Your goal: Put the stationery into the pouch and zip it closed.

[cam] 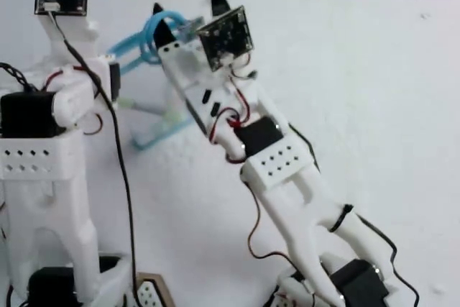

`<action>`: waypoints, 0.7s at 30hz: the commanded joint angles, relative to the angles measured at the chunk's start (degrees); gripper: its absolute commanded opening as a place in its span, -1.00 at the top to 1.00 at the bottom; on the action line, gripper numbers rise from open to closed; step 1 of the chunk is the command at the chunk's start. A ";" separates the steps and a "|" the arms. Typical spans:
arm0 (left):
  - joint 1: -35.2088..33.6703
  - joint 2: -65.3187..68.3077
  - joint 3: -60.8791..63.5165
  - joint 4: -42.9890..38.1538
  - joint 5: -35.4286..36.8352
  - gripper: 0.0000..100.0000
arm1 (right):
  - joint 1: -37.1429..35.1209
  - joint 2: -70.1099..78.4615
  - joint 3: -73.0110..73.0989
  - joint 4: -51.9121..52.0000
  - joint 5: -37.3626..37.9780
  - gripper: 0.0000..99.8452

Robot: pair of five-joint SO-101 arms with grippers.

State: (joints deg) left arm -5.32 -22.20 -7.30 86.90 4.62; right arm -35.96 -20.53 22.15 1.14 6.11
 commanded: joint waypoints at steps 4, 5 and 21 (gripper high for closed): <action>0.48 0.84 0.26 0.00 -0.26 0.95 | -0.92 -2.07 -4.84 0.31 7.12 0.39; 0.48 0.84 0.26 0.00 -0.26 0.95 | -1.36 -2.07 -4.84 0.31 7.74 0.39; 0.22 0.84 -0.26 -0.62 -0.26 0.95 | 0.84 -3.03 -18.11 3.91 8.09 0.98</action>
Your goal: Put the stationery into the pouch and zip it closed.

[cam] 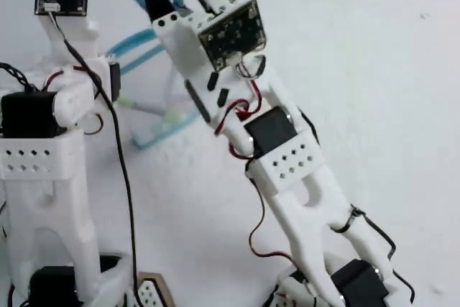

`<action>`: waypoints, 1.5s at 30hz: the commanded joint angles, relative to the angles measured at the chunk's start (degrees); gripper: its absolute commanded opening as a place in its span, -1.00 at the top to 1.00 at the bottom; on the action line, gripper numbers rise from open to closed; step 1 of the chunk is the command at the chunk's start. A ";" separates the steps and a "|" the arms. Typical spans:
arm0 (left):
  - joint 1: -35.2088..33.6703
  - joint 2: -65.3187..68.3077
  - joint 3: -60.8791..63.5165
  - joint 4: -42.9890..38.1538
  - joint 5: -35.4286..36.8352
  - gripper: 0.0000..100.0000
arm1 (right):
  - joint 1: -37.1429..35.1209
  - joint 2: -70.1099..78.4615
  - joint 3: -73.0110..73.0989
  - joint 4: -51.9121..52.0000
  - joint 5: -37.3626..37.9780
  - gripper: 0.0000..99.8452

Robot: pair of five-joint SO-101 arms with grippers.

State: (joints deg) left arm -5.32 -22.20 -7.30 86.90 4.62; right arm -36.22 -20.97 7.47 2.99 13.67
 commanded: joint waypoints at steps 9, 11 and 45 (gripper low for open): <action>0.40 0.48 2.29 -11.34 0.09 0.82 | 1.98 -6.99 -9.49 4.35 0.70 0.97; 0.13 0.75 2.46 -14.24 0.18 0.79 | 1.98 -7.96 -11.25 5.76 0.62 0.97; -10.15 -6.90 -41.67 15.74 11.16 0.49 | -2.24 3.65 -18.46 18.07 -8.53 0.97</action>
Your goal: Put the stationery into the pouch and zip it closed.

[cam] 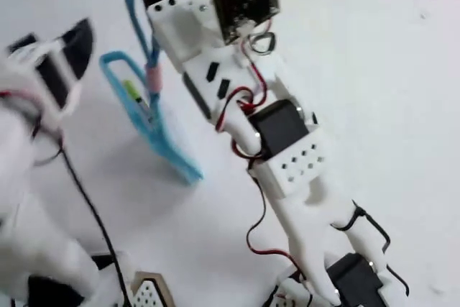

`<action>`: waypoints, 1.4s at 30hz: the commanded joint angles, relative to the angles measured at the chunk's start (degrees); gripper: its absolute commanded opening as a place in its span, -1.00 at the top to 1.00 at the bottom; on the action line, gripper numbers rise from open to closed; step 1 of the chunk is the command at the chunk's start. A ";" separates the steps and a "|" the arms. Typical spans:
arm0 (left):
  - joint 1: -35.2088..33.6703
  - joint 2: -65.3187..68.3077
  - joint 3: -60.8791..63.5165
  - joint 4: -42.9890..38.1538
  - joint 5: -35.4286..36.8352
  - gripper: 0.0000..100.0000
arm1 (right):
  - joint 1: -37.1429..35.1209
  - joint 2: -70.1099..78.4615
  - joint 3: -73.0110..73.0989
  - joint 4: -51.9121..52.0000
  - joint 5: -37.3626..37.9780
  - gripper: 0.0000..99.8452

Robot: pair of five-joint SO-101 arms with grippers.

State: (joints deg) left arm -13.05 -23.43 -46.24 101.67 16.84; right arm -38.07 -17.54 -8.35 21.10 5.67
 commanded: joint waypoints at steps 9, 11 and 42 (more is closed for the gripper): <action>6.55 -40.66 38.33 -1.14 -8.44 0.49 | -0.31 5.85 -7.12 -0.66 -0.53 0.97; 6.46 -47.08 47.74 -1.32 -11.08 0.49 | 0.04 8.75 -9.93 -0.75 -0.53 0.97; 29.23 -33.63 65.76 -15.30 5.71 0.40 | -0.40 18.33 -26.64 4.09 -0.44 0.97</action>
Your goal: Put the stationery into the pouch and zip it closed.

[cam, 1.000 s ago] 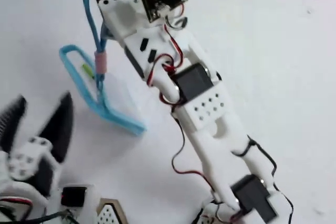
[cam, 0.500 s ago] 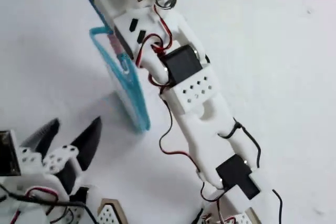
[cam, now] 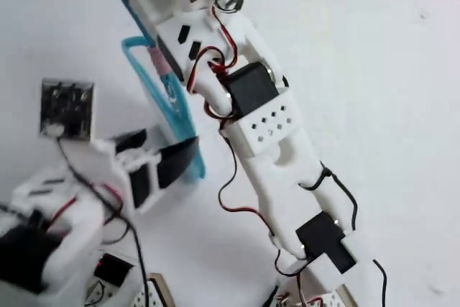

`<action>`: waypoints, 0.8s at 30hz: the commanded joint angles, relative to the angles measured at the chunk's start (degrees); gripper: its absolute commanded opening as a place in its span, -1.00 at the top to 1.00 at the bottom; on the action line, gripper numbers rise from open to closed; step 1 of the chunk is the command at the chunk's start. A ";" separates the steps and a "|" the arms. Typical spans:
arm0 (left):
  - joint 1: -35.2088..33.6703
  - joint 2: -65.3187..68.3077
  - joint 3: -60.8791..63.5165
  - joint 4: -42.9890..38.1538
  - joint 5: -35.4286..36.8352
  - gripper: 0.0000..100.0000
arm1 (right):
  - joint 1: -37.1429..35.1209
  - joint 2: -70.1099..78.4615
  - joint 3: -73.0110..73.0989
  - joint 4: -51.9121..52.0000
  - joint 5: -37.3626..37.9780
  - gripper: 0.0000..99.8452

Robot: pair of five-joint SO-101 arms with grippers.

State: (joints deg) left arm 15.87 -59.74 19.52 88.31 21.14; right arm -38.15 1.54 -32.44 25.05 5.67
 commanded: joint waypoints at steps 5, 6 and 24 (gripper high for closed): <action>-2.59 6.46 0.00 -4.84 2.81 0.43 | -0.31 -0.75 -2.73 0.13 -0.44 0.97; -3.38 7.08 0.09 -5.27 2.55 0.44 | -0.31 -0.84 -2.81 0.13 -0.44 0.97; -4.53 9.45 3.52 -8.97 -12.04 0.81 | 0.04 -0.57 -2.81 -0.13 -0.44 0.97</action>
State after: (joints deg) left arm 11.91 -51.03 22.15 80.57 11.47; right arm -38.15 1.54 -32.44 25.05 5.67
